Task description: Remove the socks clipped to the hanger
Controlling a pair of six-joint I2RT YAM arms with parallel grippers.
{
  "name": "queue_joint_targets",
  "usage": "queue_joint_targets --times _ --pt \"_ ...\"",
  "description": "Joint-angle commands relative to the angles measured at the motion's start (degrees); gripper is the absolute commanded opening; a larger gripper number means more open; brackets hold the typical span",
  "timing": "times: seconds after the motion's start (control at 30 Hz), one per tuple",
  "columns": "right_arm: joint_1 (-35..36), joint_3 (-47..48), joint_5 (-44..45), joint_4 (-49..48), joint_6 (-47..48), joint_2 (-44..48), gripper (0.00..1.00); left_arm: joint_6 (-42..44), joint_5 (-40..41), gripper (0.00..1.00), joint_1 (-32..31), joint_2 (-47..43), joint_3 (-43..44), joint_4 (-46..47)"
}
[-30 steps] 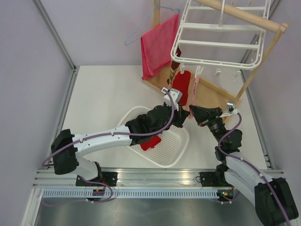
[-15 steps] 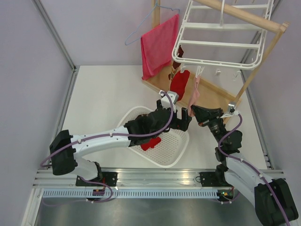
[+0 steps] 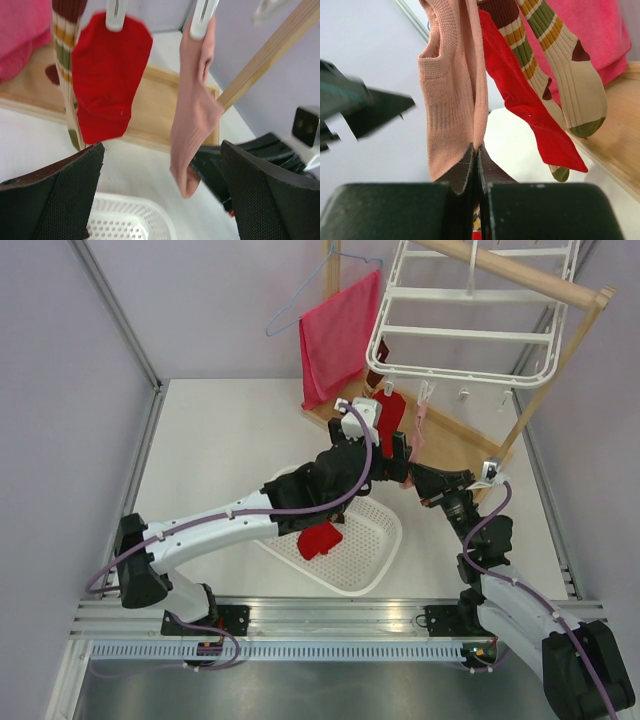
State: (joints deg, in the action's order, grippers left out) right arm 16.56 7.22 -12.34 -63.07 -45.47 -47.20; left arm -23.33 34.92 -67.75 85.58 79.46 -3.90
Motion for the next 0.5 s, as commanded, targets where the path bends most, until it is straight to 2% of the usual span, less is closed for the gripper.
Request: queue_joint_targets --times 0.0,0.23,0.47 --pt "0.8 1.5 0.3 0.3 2.1 0.0 0.01 7.1 4.5 1.00 -0.3 3.3 8.7 -0.2" --pt "1.3 1.7 1.2 1.1 2.9 -0.6 0.01 11.3 6.5 1.00 -0.4 10.9 18.8 -1.5" --pt "2.8 3.7 3.2 6.4 6.4 -1.9 0.01 17.3 11.9 1.00 -1.4 18.6 27.5 -2.3"
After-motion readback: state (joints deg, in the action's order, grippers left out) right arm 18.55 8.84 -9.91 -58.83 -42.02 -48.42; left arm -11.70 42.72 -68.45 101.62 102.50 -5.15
